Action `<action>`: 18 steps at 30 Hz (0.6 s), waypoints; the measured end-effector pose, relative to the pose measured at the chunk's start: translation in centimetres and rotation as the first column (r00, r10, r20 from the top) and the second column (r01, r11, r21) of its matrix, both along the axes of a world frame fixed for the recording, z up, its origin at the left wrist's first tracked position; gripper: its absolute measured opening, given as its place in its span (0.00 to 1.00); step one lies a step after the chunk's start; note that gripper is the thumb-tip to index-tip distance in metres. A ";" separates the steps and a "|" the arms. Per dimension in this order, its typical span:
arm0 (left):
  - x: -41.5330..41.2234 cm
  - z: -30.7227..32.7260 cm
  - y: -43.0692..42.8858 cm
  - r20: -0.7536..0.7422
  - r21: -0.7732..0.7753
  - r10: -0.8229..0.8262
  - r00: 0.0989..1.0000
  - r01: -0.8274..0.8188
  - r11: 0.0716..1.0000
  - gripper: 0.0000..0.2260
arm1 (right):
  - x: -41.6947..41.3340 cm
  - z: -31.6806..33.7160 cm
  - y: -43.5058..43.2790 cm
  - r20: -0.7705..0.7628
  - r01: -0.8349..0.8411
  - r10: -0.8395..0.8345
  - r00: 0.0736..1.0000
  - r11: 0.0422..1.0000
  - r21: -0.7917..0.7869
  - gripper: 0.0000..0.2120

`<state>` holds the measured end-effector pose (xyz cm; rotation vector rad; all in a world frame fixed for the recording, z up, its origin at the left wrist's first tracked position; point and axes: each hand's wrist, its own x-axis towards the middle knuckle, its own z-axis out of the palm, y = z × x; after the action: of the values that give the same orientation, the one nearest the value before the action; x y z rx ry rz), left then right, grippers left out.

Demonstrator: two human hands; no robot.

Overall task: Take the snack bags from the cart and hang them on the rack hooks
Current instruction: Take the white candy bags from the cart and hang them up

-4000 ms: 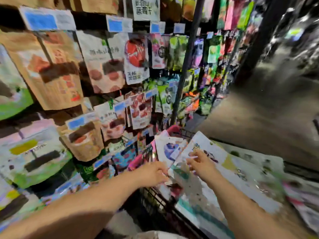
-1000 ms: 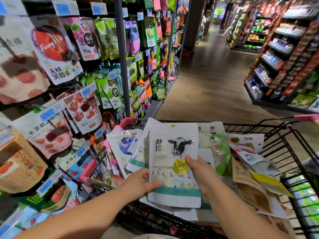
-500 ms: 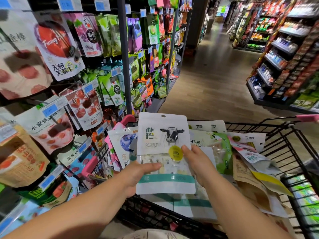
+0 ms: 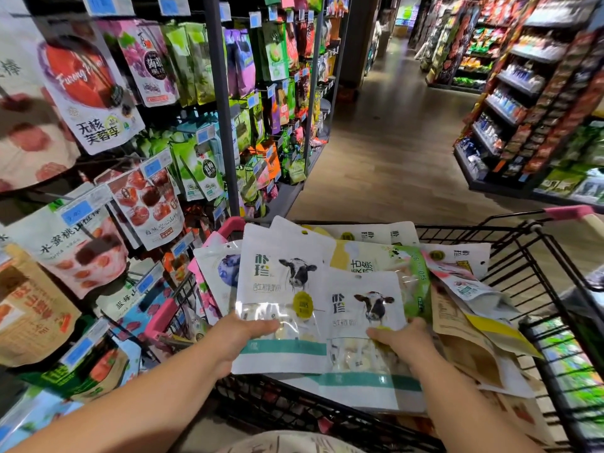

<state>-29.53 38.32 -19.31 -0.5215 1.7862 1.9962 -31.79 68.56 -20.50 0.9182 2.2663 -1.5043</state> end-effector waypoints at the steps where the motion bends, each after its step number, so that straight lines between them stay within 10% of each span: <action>1: -0.1 -0.4 -0.1 0.004 -0.032 -0.010 1.000 0.010 0.999 0.32 | 0.2 0.3 0.1 0.002 0.015 -0.015 1.000 0.996 -0.084 0.28; 6: -0.2 -0.7 0.0 0.056 -0.048 0.028 0.998 -0.026 0.999 0.16 | 1.0 0.9 0.9 0.018 -0.043 0.055 0.998 0.916 -0.399 0.13; 14: -0.9 -2.2 -0.9 0.011 -0.142 0.026 1.000 -0.024 0.990 0.48 | 0.1 1.6 0.8 0.028 -0.264 0.281 0.959 0.927 -0.267 0.20; 18: -0.7 -0.7 -1.3 -0.010 -0.089 0.049 0.999 -0.050 0.995 0.41 | -0.7 2.5 -0.1 -0.023 -0.267 0.270 0.962 0.929 -0.257 0.19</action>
<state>-30.20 36.99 -19.96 -0.5926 1.8909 1.9606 -32.45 68.43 -17.97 0.5171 2.0234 -1.6100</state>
